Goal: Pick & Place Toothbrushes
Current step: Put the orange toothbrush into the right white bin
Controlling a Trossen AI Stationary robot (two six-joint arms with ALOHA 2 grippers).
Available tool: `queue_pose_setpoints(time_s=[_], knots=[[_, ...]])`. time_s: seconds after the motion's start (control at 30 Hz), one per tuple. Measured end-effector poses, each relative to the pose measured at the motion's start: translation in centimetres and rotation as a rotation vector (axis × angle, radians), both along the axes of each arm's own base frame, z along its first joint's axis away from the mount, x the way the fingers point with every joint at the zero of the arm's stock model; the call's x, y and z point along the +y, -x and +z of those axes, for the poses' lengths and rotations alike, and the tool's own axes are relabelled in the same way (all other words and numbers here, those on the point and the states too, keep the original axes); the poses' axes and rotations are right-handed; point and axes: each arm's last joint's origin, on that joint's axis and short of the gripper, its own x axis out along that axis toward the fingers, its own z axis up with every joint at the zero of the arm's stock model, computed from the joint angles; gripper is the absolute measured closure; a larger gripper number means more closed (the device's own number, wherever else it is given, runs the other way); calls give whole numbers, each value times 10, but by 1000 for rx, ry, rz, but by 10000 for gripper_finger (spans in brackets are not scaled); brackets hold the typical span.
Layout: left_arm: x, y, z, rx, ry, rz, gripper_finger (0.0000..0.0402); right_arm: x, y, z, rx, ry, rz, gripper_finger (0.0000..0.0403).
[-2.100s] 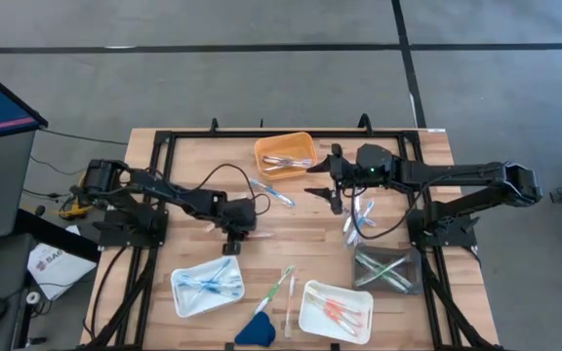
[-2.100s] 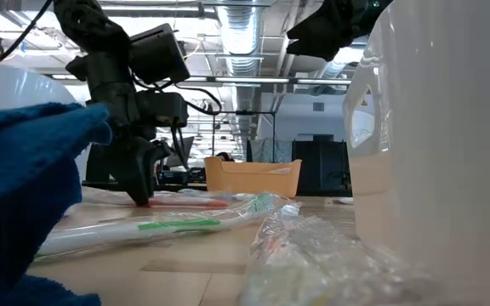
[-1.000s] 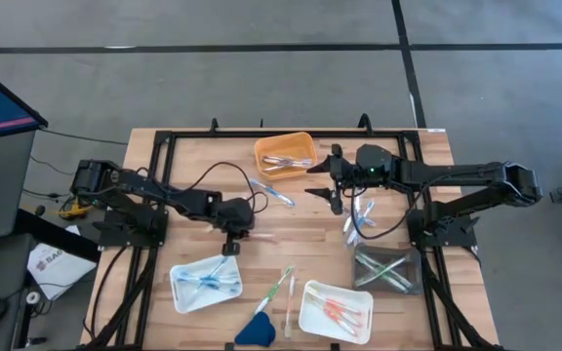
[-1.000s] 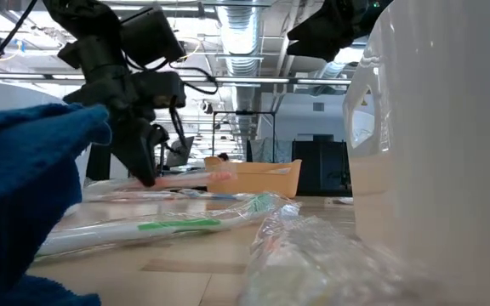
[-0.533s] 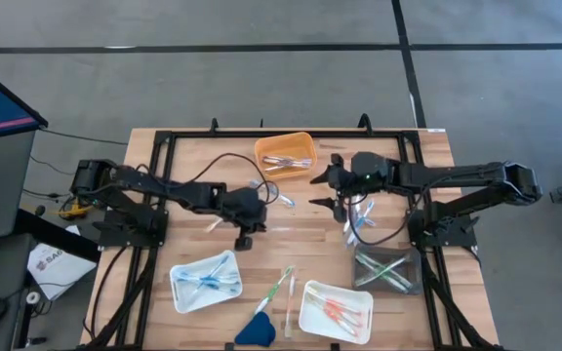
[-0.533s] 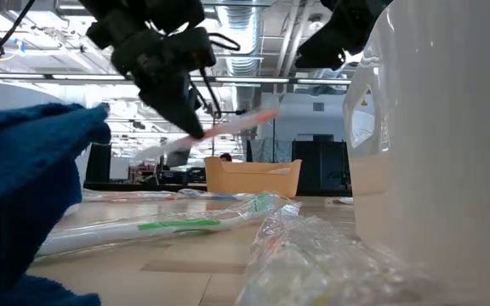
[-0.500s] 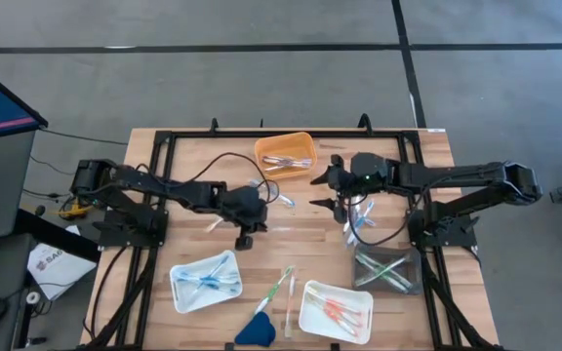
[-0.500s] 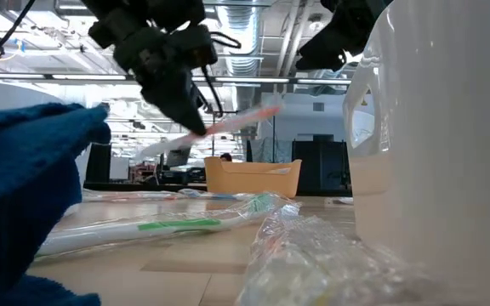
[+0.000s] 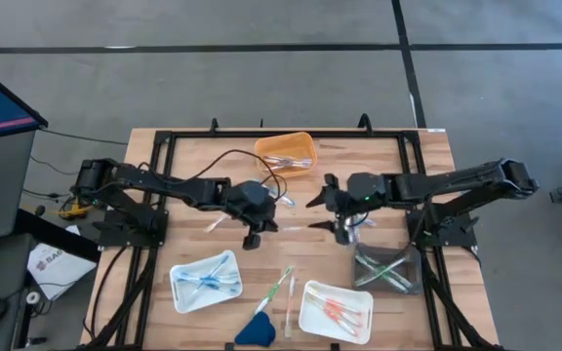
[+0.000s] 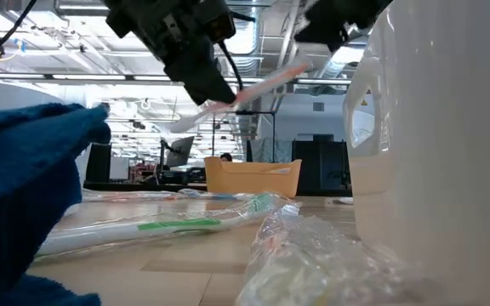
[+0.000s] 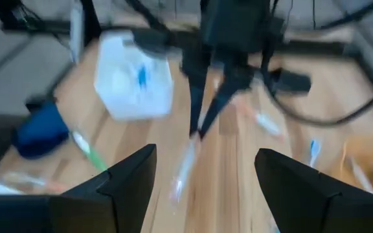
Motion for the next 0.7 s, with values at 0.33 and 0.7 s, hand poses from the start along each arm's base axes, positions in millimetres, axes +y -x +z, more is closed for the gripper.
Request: queue_pose_setpoints(time_s=[0.33,0.7], knots=[[0,-37,-14,46,24,30,395,8,-56,-25,409,74,-42,148],[7,-37,-16,62,43,77,396,5,-68,-47,558,97,-27,148]])
